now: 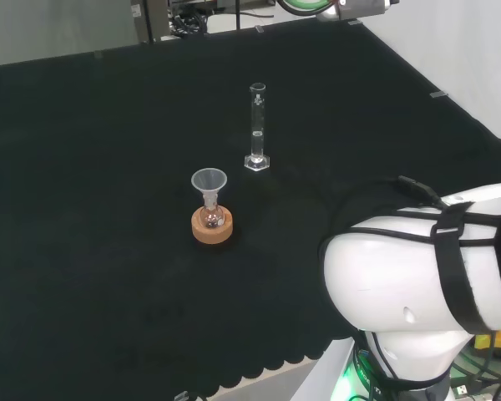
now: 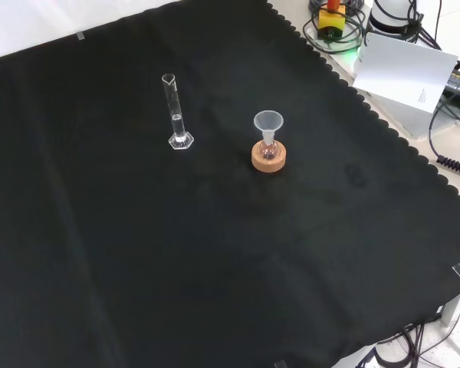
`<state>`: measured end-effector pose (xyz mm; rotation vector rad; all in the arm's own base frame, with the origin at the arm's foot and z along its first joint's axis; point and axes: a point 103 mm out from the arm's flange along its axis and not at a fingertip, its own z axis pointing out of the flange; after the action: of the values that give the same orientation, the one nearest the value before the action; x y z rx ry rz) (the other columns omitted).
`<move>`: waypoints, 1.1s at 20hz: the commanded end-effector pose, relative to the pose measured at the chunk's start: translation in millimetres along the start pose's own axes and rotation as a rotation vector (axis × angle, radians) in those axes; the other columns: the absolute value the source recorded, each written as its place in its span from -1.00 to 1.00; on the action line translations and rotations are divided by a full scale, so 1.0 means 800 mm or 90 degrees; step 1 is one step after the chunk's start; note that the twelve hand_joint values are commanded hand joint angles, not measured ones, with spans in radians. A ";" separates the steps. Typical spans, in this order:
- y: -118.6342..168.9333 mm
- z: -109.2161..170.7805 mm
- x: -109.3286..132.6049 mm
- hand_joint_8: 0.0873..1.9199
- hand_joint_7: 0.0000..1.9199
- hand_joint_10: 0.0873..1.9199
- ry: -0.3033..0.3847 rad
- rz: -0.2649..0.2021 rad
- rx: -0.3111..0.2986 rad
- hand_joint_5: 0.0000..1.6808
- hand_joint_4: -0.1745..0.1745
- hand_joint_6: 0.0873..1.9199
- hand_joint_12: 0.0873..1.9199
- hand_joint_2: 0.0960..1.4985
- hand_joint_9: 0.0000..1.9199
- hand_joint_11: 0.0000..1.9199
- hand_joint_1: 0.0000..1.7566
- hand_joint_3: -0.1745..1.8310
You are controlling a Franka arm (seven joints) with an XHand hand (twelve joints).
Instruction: Pick up the graduated cylinder.
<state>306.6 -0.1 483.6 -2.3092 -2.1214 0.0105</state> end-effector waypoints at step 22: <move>0.032 0.054 -0.046 -1.00 -0.91 -0.34 0.014 0.044 0.027 -0.74 -0.23 -1.00 0.41 0.75 -0.91 -1.00 -0.92 -0.68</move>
<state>318.5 -20.1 465.1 -2.3300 -2.0749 0.0150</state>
